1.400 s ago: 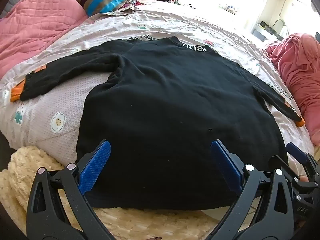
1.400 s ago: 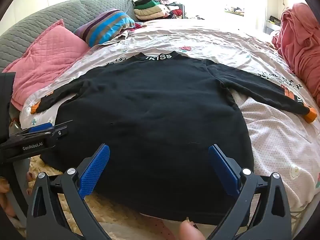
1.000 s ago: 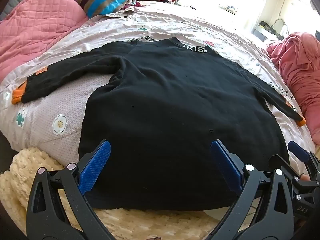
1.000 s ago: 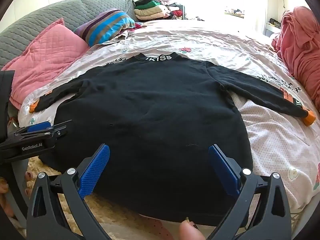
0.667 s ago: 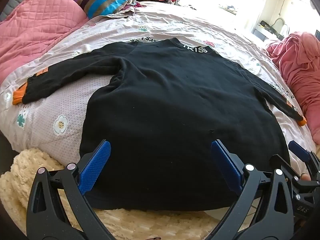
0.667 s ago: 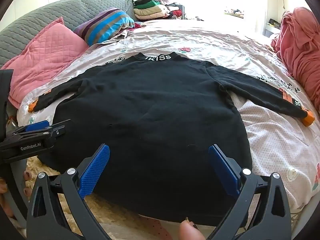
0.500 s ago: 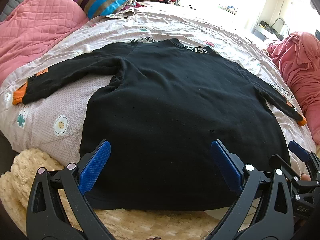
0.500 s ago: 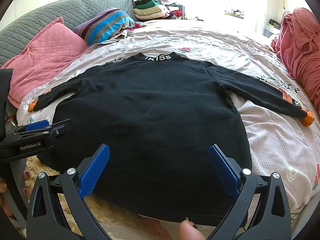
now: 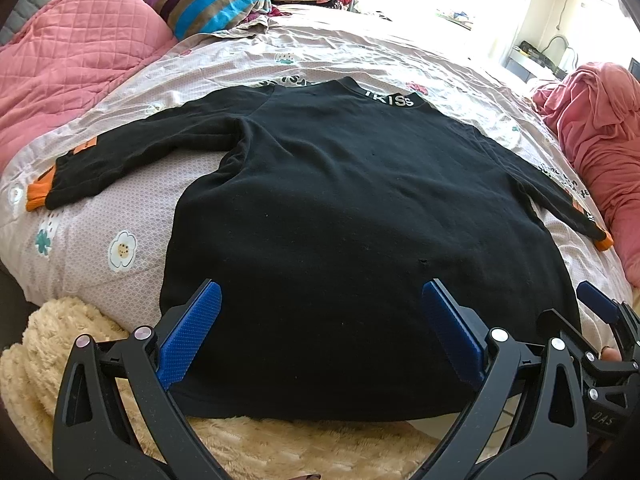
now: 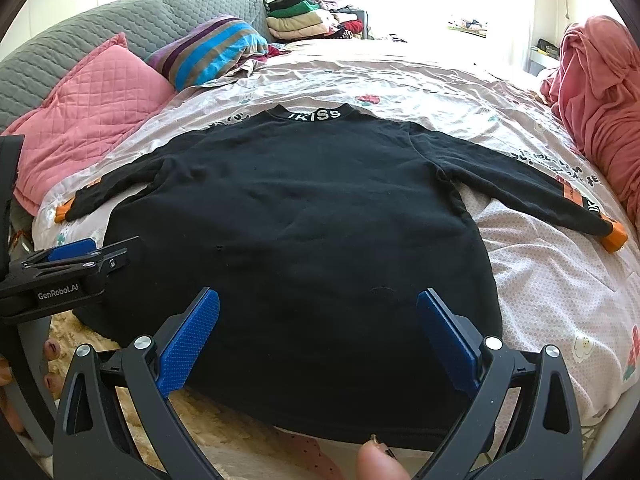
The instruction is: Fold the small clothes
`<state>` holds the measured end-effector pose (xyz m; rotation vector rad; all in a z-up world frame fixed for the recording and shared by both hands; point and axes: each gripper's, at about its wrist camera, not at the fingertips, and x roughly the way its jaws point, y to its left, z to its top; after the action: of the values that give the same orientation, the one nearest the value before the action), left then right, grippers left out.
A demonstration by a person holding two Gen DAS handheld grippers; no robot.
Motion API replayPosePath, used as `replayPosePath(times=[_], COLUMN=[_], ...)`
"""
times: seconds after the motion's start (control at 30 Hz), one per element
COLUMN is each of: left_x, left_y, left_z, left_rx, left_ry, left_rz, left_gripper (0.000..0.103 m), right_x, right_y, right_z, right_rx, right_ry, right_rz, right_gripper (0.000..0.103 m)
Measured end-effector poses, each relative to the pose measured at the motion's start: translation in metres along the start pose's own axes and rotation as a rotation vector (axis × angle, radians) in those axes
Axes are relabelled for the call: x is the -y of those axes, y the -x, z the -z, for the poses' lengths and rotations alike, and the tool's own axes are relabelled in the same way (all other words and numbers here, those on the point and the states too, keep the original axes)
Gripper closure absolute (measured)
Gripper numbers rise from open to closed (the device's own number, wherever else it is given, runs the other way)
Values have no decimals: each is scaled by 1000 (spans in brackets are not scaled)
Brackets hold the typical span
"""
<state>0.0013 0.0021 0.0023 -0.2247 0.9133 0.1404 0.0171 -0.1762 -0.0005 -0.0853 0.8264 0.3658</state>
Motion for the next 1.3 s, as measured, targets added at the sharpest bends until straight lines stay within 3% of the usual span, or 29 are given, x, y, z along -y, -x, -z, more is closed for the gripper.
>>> replayPosePath(times=[0.8, 1.3], left_x=[0, 3], left_y=[0, -11], left_z=[0, -26], left_rx=[6, 2], left_ry=[-6, -3], left_rz=[-8, -8], left_gripper=[9, 9], right_x=[1, 20], right_y=[1, -6], right_z=[1, -39], right_rx=[9, 55], right_ry=[11, -10], right_rz=[8, 30], right_gripper=[4, 4])
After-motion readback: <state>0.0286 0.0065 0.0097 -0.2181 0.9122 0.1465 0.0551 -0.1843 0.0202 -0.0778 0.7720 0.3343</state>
